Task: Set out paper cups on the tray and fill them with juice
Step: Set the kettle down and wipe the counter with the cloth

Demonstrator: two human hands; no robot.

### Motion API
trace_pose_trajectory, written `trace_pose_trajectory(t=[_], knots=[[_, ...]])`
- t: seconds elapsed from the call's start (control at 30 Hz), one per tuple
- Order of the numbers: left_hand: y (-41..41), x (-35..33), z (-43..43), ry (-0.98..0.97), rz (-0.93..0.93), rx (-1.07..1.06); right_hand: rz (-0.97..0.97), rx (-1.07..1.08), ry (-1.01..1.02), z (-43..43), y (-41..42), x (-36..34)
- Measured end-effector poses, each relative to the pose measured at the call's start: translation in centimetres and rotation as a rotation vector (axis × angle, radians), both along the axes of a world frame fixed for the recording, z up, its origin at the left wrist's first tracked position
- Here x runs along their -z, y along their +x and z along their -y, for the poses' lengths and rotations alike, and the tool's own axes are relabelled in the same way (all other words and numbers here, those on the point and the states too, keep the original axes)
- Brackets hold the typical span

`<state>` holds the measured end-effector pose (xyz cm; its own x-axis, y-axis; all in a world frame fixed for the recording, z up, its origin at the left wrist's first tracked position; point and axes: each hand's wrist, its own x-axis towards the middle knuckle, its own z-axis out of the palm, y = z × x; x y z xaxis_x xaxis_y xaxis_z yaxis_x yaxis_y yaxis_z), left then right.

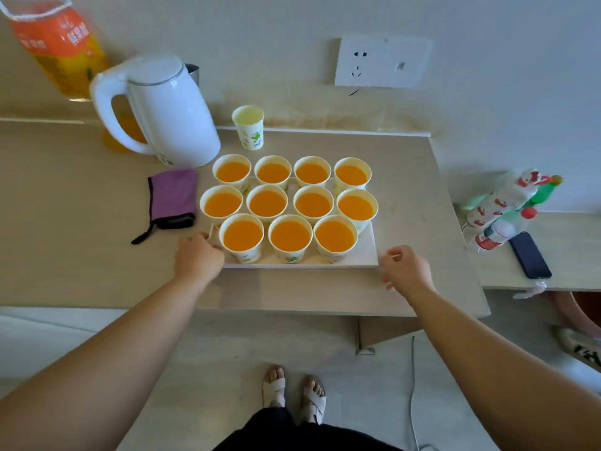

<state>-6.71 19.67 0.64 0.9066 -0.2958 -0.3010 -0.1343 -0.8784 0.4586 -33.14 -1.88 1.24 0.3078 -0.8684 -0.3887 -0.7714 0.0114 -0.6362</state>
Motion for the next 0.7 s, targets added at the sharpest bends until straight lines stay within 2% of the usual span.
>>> trace_pose_trajectory(t=[0.27, 0.5, 0.7], knots=[[1.7, 0.1, 1.4, 0.088, -0.02, 0.07, -0.269, -0.148, -0.057, 2.3, 3.0, -0.1], [2.7, 0.6, 1.0, 0.168, 0.012, 0.068, -0.375, -0.16, -0.053, 2.7, 4.4, -0.4], [3.3, 0.6, 1.2, 0.232, -0.045, 0.077, -0.415, -0.212, -0.051, 3.1, 4.9, -0.1]])
